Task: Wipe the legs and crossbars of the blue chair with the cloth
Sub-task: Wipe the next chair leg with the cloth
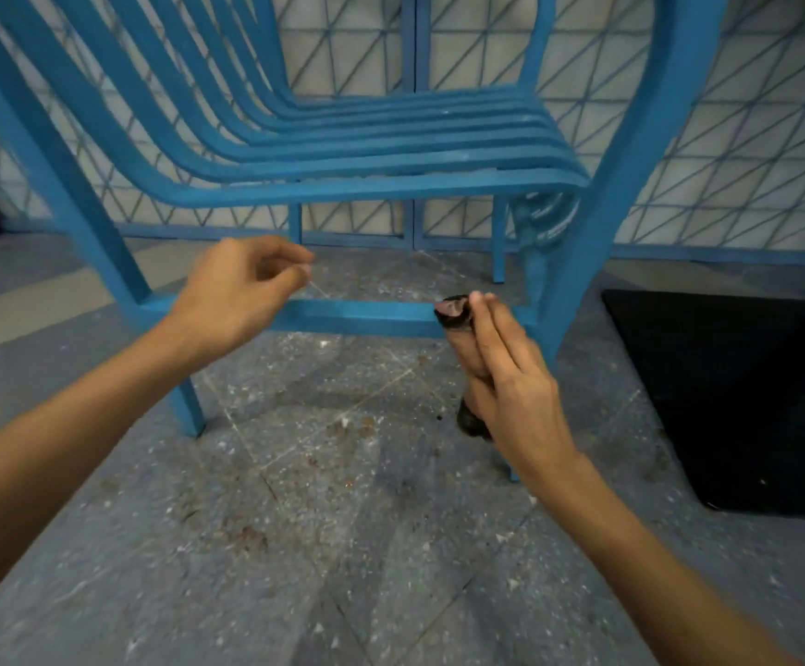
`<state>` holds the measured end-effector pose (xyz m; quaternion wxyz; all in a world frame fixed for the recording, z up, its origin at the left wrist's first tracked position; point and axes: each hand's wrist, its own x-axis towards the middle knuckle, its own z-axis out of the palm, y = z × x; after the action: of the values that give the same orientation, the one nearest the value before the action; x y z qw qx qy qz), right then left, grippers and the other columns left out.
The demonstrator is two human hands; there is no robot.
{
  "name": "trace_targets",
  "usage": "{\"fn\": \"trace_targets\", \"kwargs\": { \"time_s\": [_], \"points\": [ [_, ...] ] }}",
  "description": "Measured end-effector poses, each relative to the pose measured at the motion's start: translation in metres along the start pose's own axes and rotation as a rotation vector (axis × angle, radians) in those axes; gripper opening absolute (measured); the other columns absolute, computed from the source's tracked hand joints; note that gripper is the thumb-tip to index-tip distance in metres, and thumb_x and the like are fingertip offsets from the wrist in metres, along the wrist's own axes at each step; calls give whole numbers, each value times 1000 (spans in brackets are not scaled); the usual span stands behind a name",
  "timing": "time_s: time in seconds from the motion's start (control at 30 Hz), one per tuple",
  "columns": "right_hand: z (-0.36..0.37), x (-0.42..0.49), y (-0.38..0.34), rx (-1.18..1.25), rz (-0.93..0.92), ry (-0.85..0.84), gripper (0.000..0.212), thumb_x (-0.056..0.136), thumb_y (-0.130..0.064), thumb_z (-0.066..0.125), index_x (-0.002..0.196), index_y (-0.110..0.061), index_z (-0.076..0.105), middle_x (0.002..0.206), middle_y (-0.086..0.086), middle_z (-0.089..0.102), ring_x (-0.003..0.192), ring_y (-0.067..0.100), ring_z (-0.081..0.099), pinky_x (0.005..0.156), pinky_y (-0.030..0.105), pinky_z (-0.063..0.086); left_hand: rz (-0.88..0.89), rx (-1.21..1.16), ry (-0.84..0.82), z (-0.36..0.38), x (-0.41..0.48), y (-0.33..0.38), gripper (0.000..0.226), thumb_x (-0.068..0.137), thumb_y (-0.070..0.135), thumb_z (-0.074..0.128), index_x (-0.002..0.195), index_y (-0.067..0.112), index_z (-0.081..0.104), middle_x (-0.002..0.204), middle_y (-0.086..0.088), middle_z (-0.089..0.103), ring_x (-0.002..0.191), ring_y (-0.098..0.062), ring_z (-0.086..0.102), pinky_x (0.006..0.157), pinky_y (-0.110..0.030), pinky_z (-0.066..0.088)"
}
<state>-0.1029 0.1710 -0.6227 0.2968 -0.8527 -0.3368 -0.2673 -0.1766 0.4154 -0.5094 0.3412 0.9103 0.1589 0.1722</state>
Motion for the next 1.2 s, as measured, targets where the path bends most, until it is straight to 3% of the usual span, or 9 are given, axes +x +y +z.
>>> {"fn": "trace_targets", "kwargs": {
  "time_s": [0.1,0.27,0.4,0.5,0.63,0.77,0.9,1.03,1.2],
  "points": [
    [27,18,-35,-32,-113,-102,74,81,6,52,149,-14,30,152,7,38,108,36,59,84,47,55,66,171,10,-2,-1,-19,22,93,24,57,112,24,66,116,6,67,114,-10,56,100,-27,39],
    [53,28,-55,-234,-443,-259,66,83,6,29,143,-17,44,150,-1,41,81,27,57,53,31,54,169,262,-14,14,-7,-22,27,95,21,54,119,20,64,125,4,63,120,-12,52,94,-18,31],
    [36,9,-11,-241,-376,-486,83,80,15,48,150,-27,28,156,-9,28,109,33,53,62,40,59,209,269,-23,19,-5,-19,26,94,20,54,119,21,64,126,0,61,119,-18,52,97,-24,34],
    [2,8,-9,-259,-457,-374,77,76,7,49,144,-27,41,143,-4,50,88,25,57,40,28,48,196,234,13,11,2,-22,28,94,15,53,120,18,63,128,1,60,122,-16,50,100,-22,31],
    [-6,40,-56,-317,-707,-224,69,85,0,40,143,-39,36,142,2,51,84,22,47,41,21,27,162,196,37,3,10,-36,32,94,7,49,121,17,63,124,1,63,121,-13,53,99,-18,31],
    [34,77,-94,-486,-764,-205,48,86,-15,34,118,-32,66,124,1,63,91,25,58,50,30,46,64,94,78,4,16,-41,31,94,5,49,119,16,64,120,0,65,116,-12,55,95,-17,35],
    [37,71,-73,-508,-800,-161,32,87,-15,47,109,-22,69,115,2,65,100,28,46,62,38,52,74,61,45,17,12,-29,30,95,6,50,120,14,63,119,0,65,113,-9,55,92,-13,34],
    [14,60,-32,-531,-854,-95,27,88,-15,60,113,-23,68,117,2,66,96,26,40,64,37,52,144,105,-6,32,9,-16,31,95,7,49,122,15,61,123,0,64,117,-11,55,90,-8,29],
    [-29,34,21,-530,-788,-21,39,104,-8,33,113,-19,70,117,6,69,91,31,54,62,39,52,203,102,-40,48,6,5,32,94,8,50,123,17,60,124,3,63,118,-10,54,94,-10,29]
  ]
}}
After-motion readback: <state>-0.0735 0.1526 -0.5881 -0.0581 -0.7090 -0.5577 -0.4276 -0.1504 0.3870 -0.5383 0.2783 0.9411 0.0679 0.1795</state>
